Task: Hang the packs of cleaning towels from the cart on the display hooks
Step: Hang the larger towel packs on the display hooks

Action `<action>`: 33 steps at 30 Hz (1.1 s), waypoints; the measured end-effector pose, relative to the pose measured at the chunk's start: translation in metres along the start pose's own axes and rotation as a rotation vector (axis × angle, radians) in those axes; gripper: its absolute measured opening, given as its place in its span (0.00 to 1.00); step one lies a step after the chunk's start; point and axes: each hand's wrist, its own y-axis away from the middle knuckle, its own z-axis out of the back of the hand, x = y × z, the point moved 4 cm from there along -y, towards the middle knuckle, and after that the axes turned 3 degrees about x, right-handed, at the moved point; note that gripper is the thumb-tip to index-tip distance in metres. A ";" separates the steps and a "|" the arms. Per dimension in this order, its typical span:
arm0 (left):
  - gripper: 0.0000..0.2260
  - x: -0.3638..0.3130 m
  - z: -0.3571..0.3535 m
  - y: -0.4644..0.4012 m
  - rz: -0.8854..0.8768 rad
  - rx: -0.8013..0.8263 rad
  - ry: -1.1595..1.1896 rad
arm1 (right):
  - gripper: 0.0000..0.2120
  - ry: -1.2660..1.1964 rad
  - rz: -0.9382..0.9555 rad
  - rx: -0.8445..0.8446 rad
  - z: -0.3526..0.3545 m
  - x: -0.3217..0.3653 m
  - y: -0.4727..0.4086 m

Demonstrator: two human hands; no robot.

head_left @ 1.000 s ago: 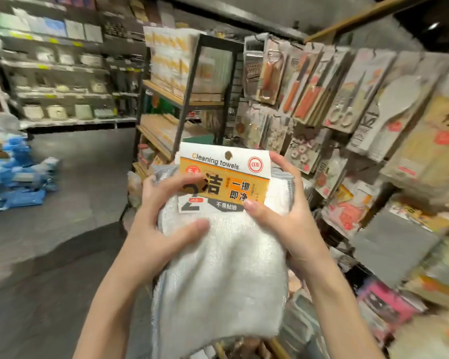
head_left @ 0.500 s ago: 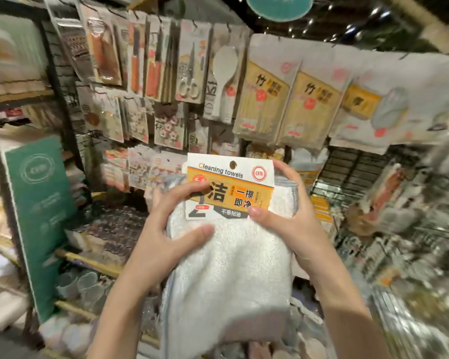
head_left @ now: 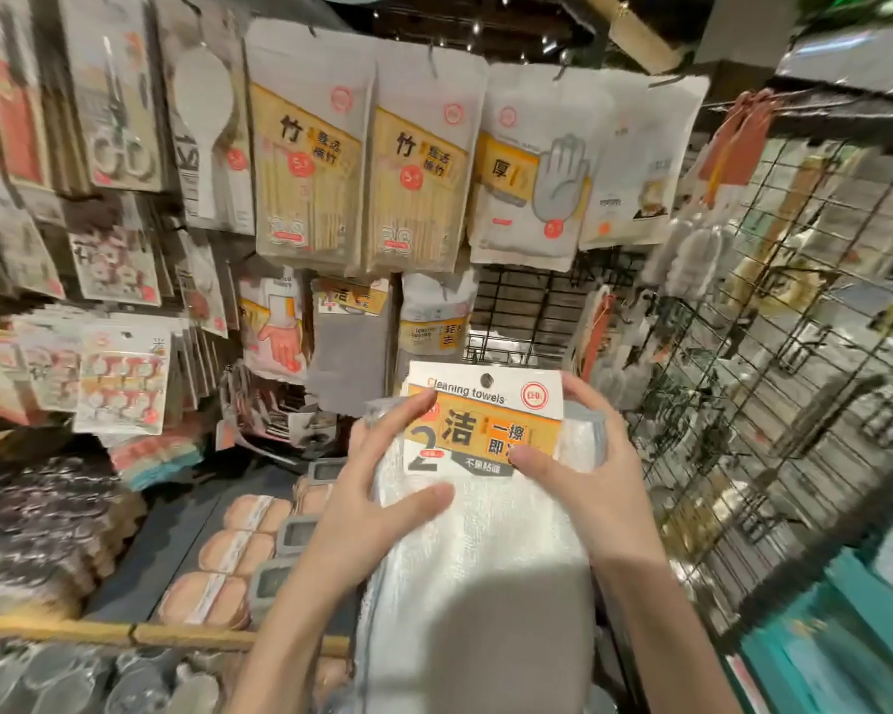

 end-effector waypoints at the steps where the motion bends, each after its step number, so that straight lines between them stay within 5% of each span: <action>1: 0.31 0.004 -0.012 -0.009 0.006 0.002 -0.002 | 0.35 0.011 -0.008 -0.014 0.014 -0.005 -0.007; 12: 0.36 0.057 -0.093 -0.061 0.151 0.003 -0.072 | 0.36 -0.109 -0.062 0.109 0.095 -0.067 -0.069; 18: 0.40 0.071 -0.095 -0.080 0.205 0.012 -0.073 | 0.31 -0.033 0.009 0.016 0.093 -0.085 -0.084; 26: 0.38 0.078 -0.081 -0.093 0.181 0.020 -0.048 | 0.21 -0.066 -0.085 -0.087 0.082 -0.093 -0.090; 33: 0.30 0.088 -0.061 -0.097 0.125 -0.030 0.016 | 0.14 -0.257 -0.038 0.062 0.069 -0.079 -0.107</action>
